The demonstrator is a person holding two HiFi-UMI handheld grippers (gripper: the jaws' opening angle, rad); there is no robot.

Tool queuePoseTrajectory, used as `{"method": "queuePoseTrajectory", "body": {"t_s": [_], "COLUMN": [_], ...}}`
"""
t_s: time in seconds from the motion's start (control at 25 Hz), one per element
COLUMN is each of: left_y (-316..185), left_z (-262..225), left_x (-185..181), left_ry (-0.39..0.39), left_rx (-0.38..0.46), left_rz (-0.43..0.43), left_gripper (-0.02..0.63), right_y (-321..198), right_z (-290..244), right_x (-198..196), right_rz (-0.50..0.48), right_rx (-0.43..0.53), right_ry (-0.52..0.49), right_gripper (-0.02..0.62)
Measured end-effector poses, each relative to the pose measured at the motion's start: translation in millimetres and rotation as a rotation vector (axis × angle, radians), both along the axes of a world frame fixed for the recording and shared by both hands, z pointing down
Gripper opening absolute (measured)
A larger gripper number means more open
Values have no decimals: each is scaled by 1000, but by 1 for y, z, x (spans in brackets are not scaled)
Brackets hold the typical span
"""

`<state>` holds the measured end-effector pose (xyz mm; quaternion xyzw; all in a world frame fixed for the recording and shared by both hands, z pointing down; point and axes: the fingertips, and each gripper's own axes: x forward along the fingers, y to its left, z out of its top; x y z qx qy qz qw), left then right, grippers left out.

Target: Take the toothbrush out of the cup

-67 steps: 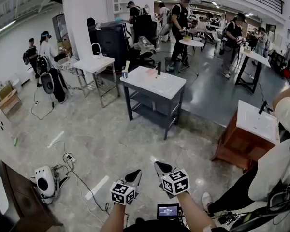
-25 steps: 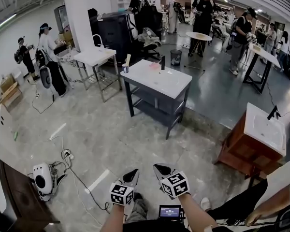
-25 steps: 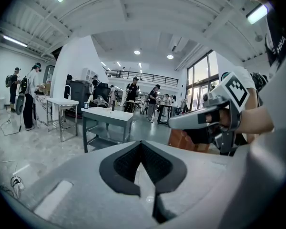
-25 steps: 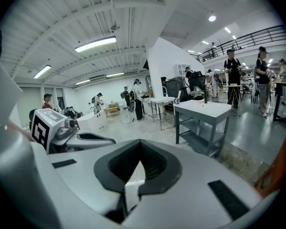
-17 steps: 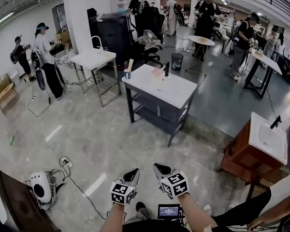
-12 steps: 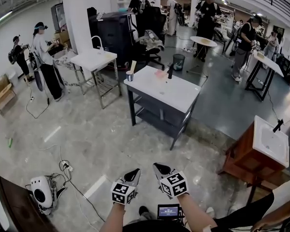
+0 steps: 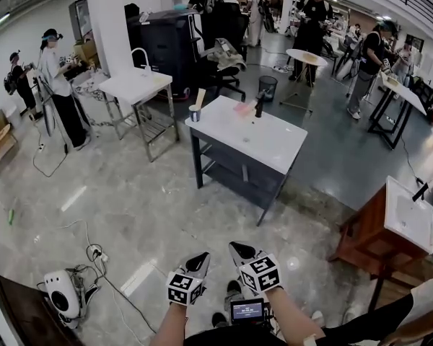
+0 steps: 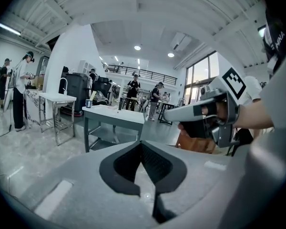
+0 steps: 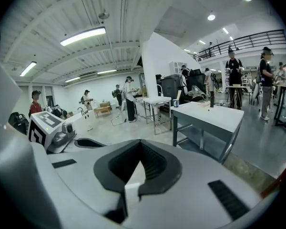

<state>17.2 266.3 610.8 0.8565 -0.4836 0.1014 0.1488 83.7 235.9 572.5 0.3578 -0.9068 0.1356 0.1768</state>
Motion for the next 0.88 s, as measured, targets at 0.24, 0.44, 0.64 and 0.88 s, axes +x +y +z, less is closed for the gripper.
{"method": "queuePoseTrajectory", "body": {"t_s": [0.24,0.44,0.64,0.88], "left_y": [-54,-119,-193,-269], "left_z": [10,8,-5,-9], "left_x": [-17,-31,-39,-42], "left_ry": [-9,-34,-44,-52], "left_rx": [-16,-18,-6,-3], "left_rz": [-8,-33,-58,-73], "left_gripper": [11,11,11,11], "right_y": [-64,-130,-204,-284], "right_z": [9,6,-3,-6], "right_x": [-21,-34,-38,-39], "right_rz": [-1,-20,-35,-49], "right_rx": [-14,-19,-20,-24], "right_ry": [-7,-21,-23,-28], "right_gripper": [9,9,9,9]}}
